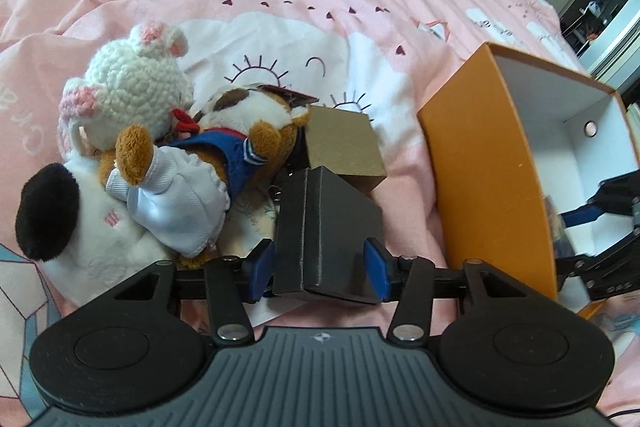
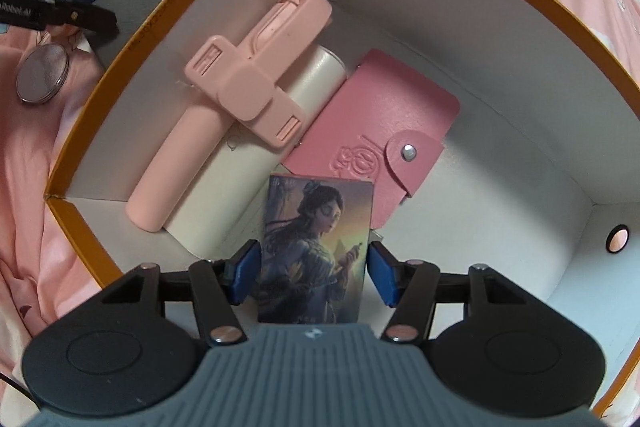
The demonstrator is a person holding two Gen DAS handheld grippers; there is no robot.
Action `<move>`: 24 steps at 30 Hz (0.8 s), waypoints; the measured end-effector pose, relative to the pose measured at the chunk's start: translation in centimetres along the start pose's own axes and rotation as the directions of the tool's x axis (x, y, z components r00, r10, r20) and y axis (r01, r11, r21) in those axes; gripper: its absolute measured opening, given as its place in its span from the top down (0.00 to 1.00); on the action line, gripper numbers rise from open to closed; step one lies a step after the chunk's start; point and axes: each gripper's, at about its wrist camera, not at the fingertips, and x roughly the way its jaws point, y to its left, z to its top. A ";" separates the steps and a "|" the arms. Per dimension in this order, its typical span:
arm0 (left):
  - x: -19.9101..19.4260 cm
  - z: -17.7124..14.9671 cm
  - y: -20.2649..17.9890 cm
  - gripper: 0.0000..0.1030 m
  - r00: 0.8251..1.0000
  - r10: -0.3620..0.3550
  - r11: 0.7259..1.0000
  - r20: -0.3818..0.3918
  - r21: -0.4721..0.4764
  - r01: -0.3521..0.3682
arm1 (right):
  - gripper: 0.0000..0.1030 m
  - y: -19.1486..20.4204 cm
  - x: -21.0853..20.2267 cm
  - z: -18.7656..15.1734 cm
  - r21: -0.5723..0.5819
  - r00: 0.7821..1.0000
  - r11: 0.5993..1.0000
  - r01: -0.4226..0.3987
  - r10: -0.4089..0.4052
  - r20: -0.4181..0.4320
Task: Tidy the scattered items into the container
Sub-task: 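Lower the picture card into the shoebox with the right gripper while left grasps the black square box, then open the right gripper to release the card while left lifts the black square box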
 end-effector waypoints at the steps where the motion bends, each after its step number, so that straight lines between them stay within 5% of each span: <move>1: -0.1 0.1 0.0 0.45 1.000 -0.018 1.000 0.005 -0.006 0.018 | 0.41 0.0 -0.1 0.0 0.003 1.000 1.000 -0.001 0.001 0.001; 6: -0.2 0.3 0.1 0.49 0.992 -0.126 0.991 -0.006 -0.044 0.125 | 0.43 -0.9 -0.5 -0.2 0.044 0.999 0.999 -0.032 0.032 0.004; 15: 1.0 -0.4 -2.2 0.58 1.000 -0.022 0.999 -0.013 0.050 0.023 | 0.50 -2.2 -1.1 0.4 0.087 0.997 0.995 -0.057 0.053 0.047; 24: 0.5 -0.4 -2.6 0.61 1.000 -0.028 0.997 0.003 0.070 0.028 | 0.55 -1.1 -1.2 1.6 -0.133 0.997 0.989 -0.060 0.066 0.038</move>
